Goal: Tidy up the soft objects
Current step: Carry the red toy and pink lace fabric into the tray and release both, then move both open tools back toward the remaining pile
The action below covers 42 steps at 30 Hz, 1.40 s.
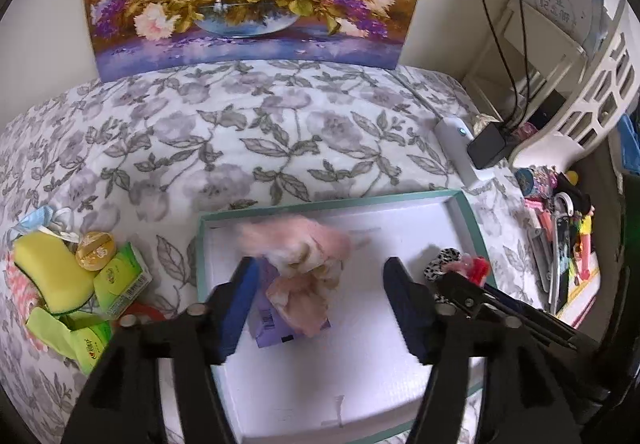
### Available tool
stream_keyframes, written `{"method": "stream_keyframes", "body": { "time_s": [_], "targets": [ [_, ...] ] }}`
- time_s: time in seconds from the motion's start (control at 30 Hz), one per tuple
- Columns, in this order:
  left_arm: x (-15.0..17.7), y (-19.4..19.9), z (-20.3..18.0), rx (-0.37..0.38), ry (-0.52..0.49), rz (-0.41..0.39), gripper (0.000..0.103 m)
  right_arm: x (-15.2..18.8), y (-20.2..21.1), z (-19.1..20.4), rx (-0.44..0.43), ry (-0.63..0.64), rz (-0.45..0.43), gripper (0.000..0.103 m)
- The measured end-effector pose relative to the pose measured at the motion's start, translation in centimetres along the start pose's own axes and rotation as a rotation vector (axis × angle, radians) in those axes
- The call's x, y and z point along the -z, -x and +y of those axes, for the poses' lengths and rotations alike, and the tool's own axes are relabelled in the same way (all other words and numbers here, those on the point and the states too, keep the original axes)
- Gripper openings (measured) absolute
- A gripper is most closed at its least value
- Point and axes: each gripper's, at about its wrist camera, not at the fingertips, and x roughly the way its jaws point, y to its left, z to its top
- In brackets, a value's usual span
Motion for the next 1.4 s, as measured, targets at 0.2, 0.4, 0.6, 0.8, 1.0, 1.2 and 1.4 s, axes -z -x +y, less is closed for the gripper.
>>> {"method": "stream_keyframes", "body": {
  "time_s": [0.2, 0.4, 0.6, 0.8, 1.0, 1.2, 1.4],
  "targets": [
    [0.1, -0.3, 0.7, -0.017, 0.024, 0.012, 0.075, 0.0, -0.1, -0.5, 0.013, -0.026, 0.014, 0.038],
    [0.1, -0.8, 2.0, -0.053, 0.072, 0.019, 0.091, 0.2, -0.7, -0.7, 0.04, -0.026, 0.034, 0.061],
    [0.4, -1.9, 4.2, -0.086, 0.134, 0.061, 0.096, 0.2, -1.2, -1.1, 0.075, -0.034, 0.044, 0.085],
    [0.9, -3.0, 5.9, -0.136, 0.187, 0.093, 0.096, 0.3, -1.8, -1.5, 0.096, -0.038, 0.059, 0.103],
    [1.4, -3.9, 6.8, -0.173, 0.217, 0.117, 0.097, 0.4, -2.4, -1.9, 0.112, -0.047, 0.068, 0.103],
    [1.5, -3.6, 7.6, -0.179, 0.242, 0.109, 0.097, 0.4, -2.5, -2.1, 0.131, -0.053, 0.065, 0.103],
    [1.5, -2.3, 9.1, -0.187, 0.272, 0.091, 0.097, 0.3, -1.7, -1.5, 0.146, -0.035, 0.043, 0.103]
  ]
}}
